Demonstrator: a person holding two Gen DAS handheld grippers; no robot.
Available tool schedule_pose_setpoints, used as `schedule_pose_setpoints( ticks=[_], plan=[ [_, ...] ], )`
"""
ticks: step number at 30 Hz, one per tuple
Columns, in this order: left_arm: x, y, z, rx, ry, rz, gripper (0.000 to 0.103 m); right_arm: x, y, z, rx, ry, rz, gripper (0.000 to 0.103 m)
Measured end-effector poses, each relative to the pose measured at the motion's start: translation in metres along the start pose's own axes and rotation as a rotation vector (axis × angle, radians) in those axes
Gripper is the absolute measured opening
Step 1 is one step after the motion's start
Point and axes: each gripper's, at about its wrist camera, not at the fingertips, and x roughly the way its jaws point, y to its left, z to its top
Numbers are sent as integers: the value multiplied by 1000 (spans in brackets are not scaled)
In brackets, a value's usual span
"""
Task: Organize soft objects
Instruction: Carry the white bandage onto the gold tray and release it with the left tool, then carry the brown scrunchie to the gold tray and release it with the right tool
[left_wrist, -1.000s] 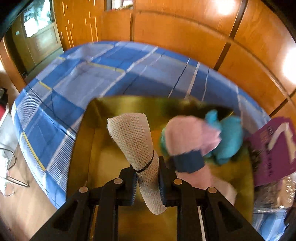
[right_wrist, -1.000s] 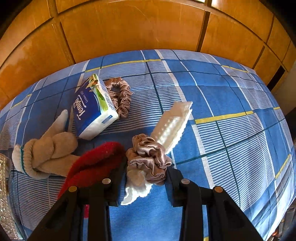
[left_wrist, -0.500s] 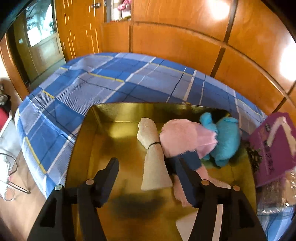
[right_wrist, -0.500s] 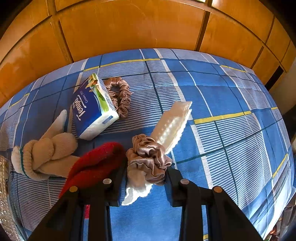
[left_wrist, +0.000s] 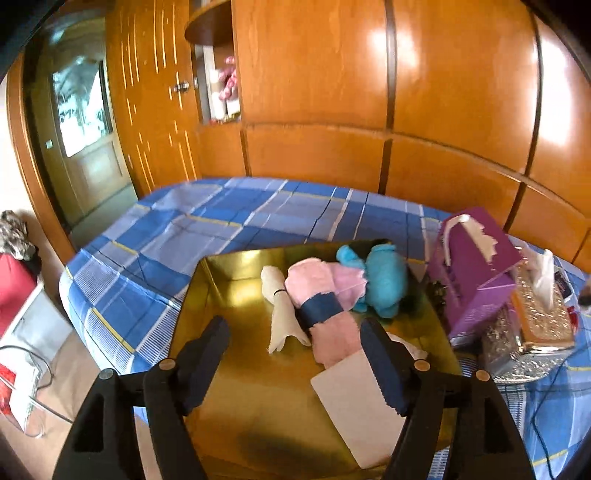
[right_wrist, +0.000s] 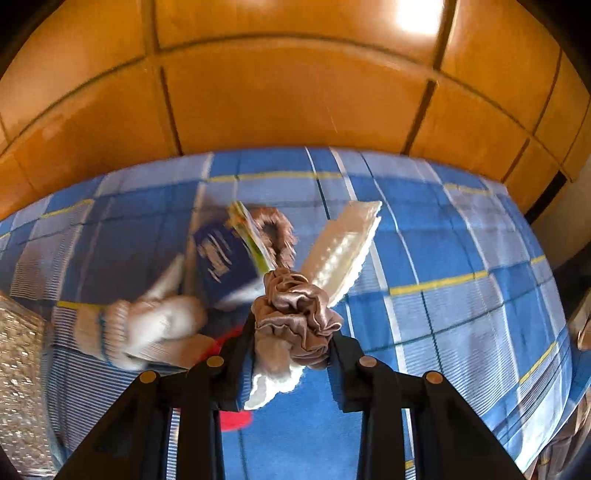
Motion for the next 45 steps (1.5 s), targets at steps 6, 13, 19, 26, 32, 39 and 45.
schedule_pose_setpoints(
  ticks=[6,13,19,26,32,39,45],
  plan=[
    [-22,-7,-3,49,-62,17,74,-38,23,15,-61,-89,30,32],
    [-35,-8,-6,69,-93,31,74,-92,66,30,-158,-195,112,32],
    [-41,-6,-8,72,-108,41,74,-138,118,30,-257,-263,230,32],
    [-46,0,-10,67,-119,48,74,-195,198,9,-428,-335,411,32],
    [-49,6,-10,62,-126,60,74,-221,270,-23,-580,-336,564,32],
    [-49,27,-13,7,-120,83,74,-226,349,-72,-731,-250,710,32],
    [-46,65,-11,-88,-115,142,74,-201,414,-123,-813,-119,789,32]
  ],
)
